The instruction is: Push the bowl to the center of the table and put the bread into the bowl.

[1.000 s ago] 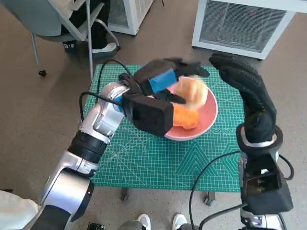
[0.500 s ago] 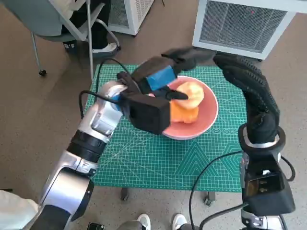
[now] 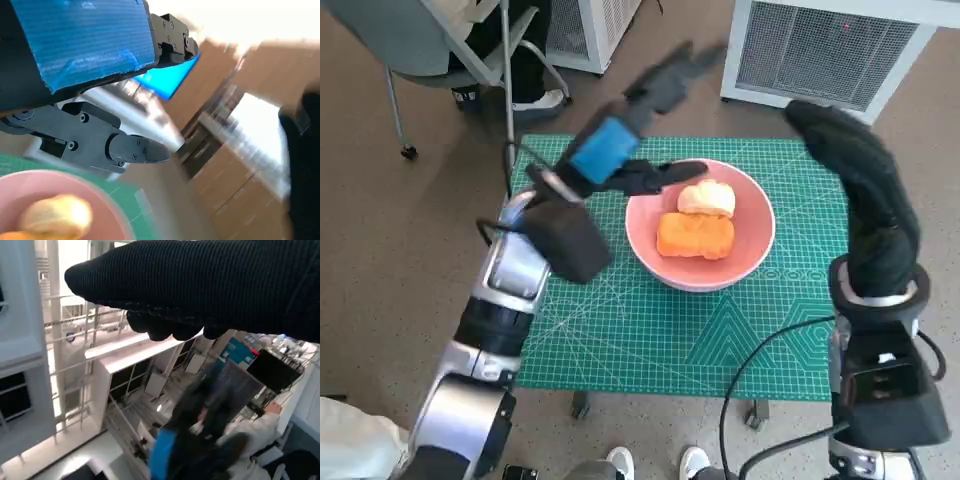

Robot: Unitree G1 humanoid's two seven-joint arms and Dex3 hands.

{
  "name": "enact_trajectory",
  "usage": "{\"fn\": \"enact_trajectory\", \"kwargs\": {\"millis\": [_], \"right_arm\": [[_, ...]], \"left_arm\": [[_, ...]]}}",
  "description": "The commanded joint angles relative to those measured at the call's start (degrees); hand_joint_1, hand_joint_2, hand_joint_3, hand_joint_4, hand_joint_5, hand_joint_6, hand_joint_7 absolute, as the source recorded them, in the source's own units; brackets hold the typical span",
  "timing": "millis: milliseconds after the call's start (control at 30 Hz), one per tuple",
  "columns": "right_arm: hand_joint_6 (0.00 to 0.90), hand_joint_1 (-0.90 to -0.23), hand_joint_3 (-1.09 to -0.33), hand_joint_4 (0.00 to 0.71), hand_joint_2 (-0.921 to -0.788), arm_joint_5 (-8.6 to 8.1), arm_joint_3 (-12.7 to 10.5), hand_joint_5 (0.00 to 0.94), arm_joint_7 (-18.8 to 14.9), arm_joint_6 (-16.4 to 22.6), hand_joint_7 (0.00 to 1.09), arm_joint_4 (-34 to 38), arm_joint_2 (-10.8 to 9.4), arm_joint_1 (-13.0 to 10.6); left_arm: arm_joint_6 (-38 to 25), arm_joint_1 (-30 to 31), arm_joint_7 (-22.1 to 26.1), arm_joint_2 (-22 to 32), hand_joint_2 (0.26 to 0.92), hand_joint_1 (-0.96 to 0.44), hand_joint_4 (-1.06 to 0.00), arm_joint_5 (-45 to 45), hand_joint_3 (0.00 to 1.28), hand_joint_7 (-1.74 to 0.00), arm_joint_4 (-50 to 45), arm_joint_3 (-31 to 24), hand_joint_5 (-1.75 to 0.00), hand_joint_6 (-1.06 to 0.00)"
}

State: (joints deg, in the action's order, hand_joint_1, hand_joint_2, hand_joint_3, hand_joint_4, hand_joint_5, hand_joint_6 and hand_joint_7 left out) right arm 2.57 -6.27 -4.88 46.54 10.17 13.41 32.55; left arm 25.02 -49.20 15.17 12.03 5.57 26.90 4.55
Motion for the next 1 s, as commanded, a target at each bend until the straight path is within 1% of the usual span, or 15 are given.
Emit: {"fn": "enact_trajectory", "kwargs": {"millis": [33,100,200,300,367,467,667,867,1000], "right_arm": [[0.001,-0.54,-0.768,0.306,-0.921,-0.22,-0.67,0.005,0.71,-3.2,0.67,-1.53,0.33,0.04],[0.004,-0.541,-0.767,0.31,-0.921,-0.74,-0.77,0.007,0.83,-4.63,0.67,-2.46,0.12,0.22],[0.009,-0.54,-0.765,0.315,-0.921,-1.45,-0.69,0.009,1.01,-6.84,0.67,-4.19,-0.36,0.36],[0.013,-0.543,-0.763,0.317,-0.921,-2.25,-0.55,0.01,1.16,-8.64,0.68,-5.56,-0.97,0.5],[0.016,-0.546,-0.762,0.318,-0.921,-2.81,-0.54,0.01,1.17,-9.86,0.68,-6.3,-1.3,0.66],[0.025,-0.553,-0.756,0.318,-0.921,-4.52,-0.41,0.01,0.69,-11.29,0.69,-6.98,-1.72,1.2],[0.038,-0.561,-0.738,0.318,-0.921,-6.84,-0.17,0.009,0.04,-13.23,0.7,-7.85,-2.14,1.83],[0.04,-0.568,-0.723,0.314,-0.921,-7.79,0.16,0.006,-0.34,-14.82,0.7,-8.93,-2.31,2.06],[0.044,-0.572,-0.712,0.314,-0.921,-7.9,0.27,0.005,-0.45,-15.55,0.7,-9.46,-2.43,2.22]], "left_arm": [[1.51,3.85,1.04,-2.87,0.921,-0.36,-0.21,-7.77,0.35,-0.21,-3.46,-3.12,-0.06,-0.19],[1.53,5.22,2.08,-4.29,0.921,-0.37,-0.23,-11.58,0.37,-0.45,-5.0,-4.04,-0.04,-0.08],[0.8,7.04,3.62,-5.66,0.921,-0.38,-0.25,-16.13,0.39,-0.6,-7.98,-4.86,-0.04,-0.03],[-0.48,8.54,5.27,-6.54,0.921,-0.38,-0.25,-19.95,0.42,-0.68,-10.83,-5.45,-0.04,-0.01],[-1.66,9.31,6.1,-6.94,0.921,-0.38,-0.25,-21.9,0.44,-0.72,-12.58,-5.73,-0.04,0.0],[-2.81,10.44,7.42,-7.32,0.921,-0.39,-0.25,-24.28,0.46,-0.76,-14.81,-6.02,-0.04,0.0],[-2.89,11.78,8.6,-7.32,0.921,-0.4,-0.23,-24.74,0.49,-0.82,-17.08,-6.04,-0.04,0.0],[-2.7,12.76,9.08,-7.48,0.921,-0.41,-0.22,-24.62,0.5,-0.83,-18.77,-6.1,-0.05,0.0],[-2.4,13.11,9.11,-7.75,0.921,-0.42,-0.21,-24.34,0.5,-0.81,-19.23,-6.04,-0.05,0.0]]}}
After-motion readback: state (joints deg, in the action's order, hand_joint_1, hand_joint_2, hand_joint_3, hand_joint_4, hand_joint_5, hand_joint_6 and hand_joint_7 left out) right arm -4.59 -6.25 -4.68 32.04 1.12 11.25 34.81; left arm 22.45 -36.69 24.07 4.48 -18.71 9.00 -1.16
